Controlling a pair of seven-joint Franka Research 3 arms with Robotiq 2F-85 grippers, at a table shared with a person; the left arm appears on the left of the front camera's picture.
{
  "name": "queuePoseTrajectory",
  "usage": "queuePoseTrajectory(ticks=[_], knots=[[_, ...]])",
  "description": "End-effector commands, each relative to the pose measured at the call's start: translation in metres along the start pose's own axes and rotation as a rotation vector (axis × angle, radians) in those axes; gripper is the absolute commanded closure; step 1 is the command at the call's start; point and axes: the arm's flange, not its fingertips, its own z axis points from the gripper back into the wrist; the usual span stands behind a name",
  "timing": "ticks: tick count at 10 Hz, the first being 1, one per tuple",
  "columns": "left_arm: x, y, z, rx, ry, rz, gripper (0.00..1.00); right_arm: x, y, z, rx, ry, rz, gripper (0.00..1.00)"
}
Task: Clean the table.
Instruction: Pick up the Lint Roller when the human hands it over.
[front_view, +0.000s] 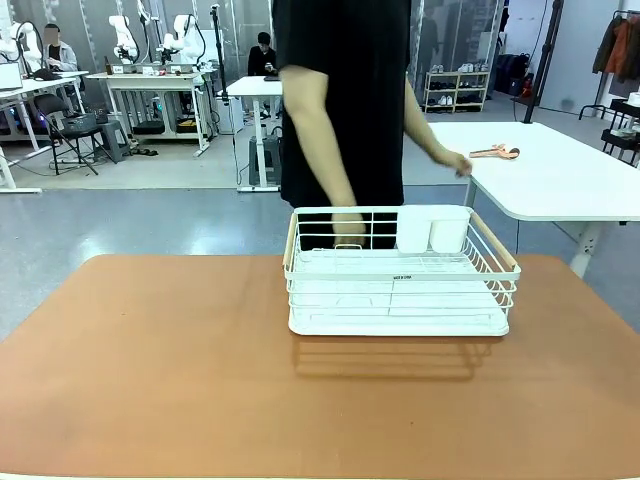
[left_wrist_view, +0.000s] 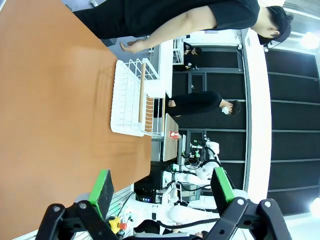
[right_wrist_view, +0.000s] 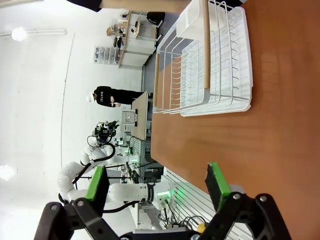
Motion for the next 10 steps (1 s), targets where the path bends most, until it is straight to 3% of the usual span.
queuePoseTrajectory(ticks=[1, 10], knots=[[-0.0016, -0.0004, 0.0034, -0.014, 0.008, -0.008, 0.00, -0.0036, 0.0026, 0.0010, -0.001, 0.008, 0.000, 0.00], [-0.0016, -0.0004, 0.0034, -0.014, 0.008, -0.008, 0.00, -0.0036, 0.0026, 0.0010, -0.001, 0.008, 0.000, 0.00]])
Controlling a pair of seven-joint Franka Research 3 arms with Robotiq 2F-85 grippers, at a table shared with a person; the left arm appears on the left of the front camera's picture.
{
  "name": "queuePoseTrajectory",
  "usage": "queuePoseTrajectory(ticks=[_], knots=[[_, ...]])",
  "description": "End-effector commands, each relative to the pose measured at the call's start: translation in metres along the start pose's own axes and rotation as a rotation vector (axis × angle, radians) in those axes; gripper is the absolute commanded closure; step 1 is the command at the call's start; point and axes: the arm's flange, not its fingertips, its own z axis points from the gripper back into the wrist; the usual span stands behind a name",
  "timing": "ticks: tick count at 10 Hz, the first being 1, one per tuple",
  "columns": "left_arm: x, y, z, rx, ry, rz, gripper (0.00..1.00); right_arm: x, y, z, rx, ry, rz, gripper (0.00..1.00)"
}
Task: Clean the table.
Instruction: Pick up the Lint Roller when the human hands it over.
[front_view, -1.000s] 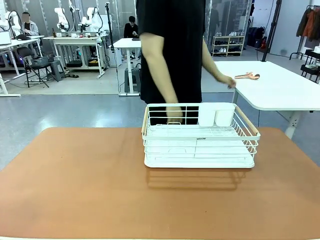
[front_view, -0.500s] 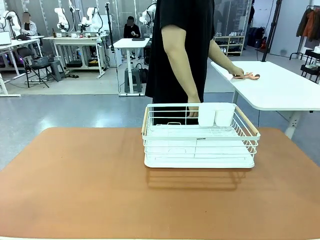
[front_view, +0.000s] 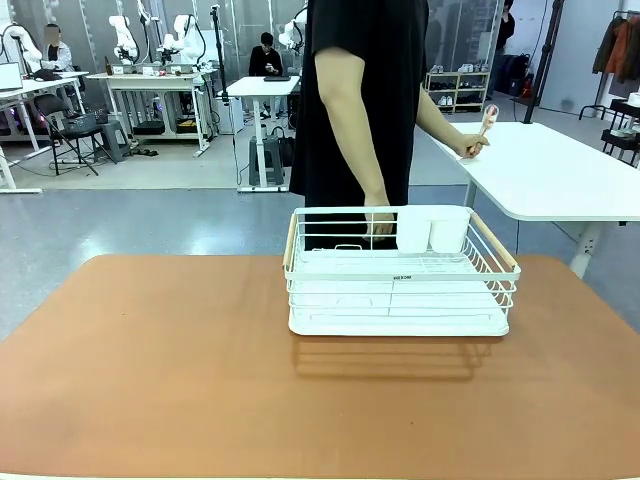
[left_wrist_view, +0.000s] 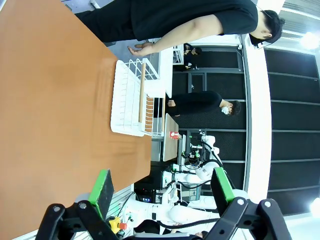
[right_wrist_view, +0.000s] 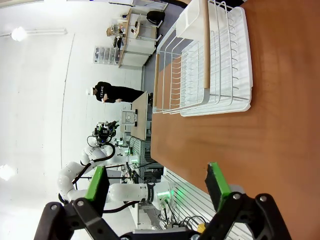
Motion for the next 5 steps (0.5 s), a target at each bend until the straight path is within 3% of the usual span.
queuePoseTrajectory(ticks=[1, 5], knots=[[-0.0016, -0.0003, 0.0033, -0.014, 0.008, -0.008, 0.00, -0.0035, 0.0027, 0.0008, 0.000, 0.009, 0.000, 0.00], [-0.0016, -0.0003, 0.0033, -0.014, 0.008, -0.008, 0.00, -0.0035, 0.0027, 0.0008, 0.000, 0.009, 0.000, 0.00]])
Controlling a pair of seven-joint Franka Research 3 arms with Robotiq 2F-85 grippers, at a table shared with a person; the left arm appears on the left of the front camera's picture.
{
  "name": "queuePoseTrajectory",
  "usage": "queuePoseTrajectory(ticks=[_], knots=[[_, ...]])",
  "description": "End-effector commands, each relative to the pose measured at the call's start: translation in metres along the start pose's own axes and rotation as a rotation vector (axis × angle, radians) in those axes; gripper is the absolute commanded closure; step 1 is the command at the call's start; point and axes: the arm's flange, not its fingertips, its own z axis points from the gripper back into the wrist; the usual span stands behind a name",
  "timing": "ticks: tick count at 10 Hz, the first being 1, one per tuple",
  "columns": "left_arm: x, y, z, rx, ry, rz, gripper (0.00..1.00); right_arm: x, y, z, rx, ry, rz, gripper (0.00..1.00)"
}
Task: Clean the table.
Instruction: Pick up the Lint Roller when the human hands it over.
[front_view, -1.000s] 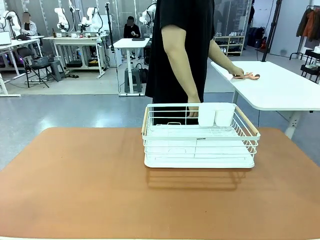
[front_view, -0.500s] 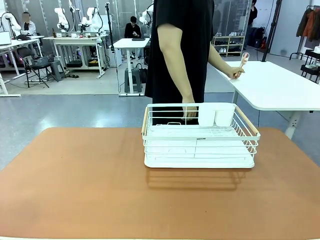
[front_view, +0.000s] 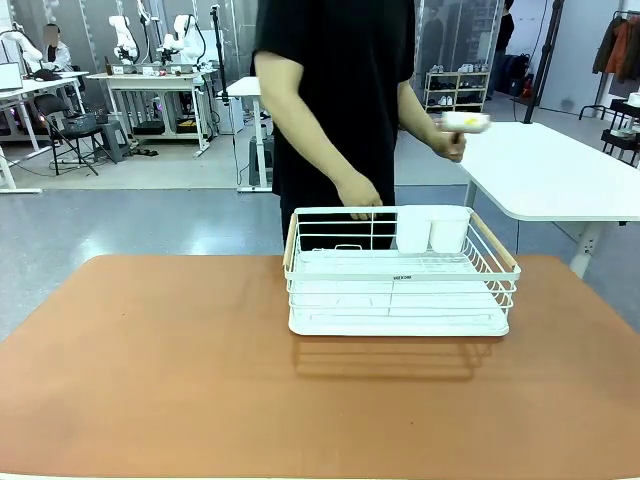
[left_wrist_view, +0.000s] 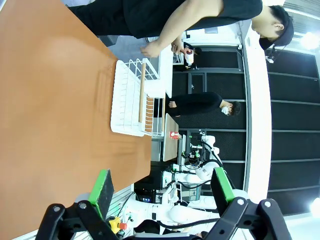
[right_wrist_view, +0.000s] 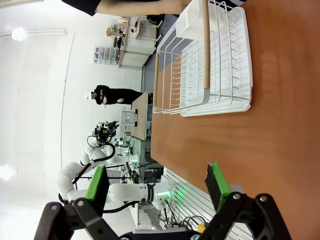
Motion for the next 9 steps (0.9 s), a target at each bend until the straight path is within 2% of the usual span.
queuePoseTrajectory(ticks=[1, 9], knots=[[-0.0016, -0.0003, 0.0033, -0.014, 0.008, -0.008, 0.00, -0.0035, 0.0027, 0.0008, 0.000, 0.009, 0.000, 0.00], [-0.0016, -0.0003, 0.0033, -0.014, 0.008, -0.008, 0.00, -0.0035, 0.0027, 0.0008, 0.000, 0.009, 0.000, 0.00]])
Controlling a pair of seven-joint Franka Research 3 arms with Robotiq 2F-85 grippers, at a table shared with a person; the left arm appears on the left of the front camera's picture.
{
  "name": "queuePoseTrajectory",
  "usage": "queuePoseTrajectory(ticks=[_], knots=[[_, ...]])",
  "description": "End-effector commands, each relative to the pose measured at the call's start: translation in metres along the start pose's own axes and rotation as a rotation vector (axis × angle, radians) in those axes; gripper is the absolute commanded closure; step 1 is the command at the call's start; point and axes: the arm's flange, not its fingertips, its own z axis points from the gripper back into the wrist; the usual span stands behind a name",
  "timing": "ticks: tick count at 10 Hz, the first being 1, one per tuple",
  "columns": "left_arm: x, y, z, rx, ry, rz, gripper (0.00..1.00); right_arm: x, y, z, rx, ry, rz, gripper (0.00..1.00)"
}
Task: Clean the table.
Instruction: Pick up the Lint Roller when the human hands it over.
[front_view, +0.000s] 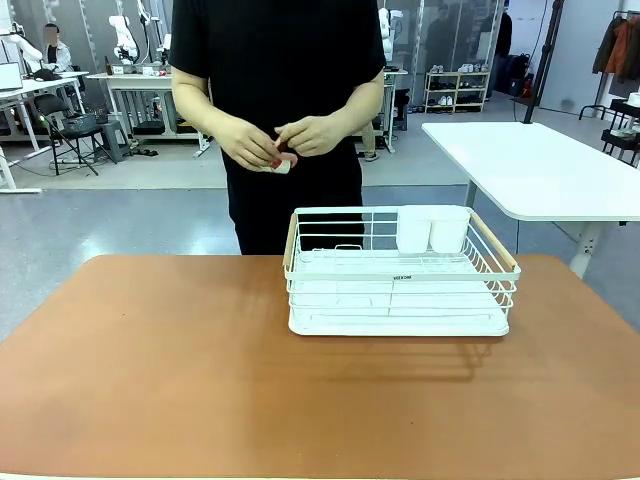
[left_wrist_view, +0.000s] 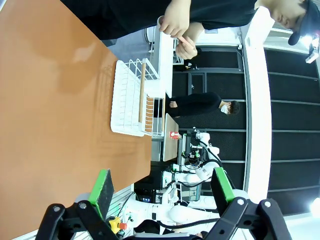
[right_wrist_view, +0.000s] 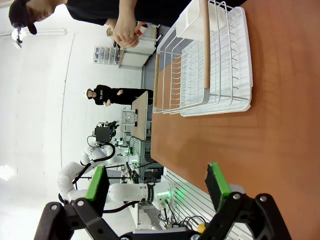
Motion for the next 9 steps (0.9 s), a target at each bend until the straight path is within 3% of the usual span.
queuePoseTrajectory(ticks=[1, 9], knots=[[-0.0016, -0.0003, 0.0034, -0.014, 0.008, -0.008, 0.00, -0.0035, 0.0026, 0.0008, 0.000, 0.009, 0.000, 0.00], [-0.0016, -0.0003, 0.0034, -0.014, 0.008, -0.008, 0.00, -0.0035, 0.0026, 0.0008, 0.000, 0.009, 0.000, 0.00]])
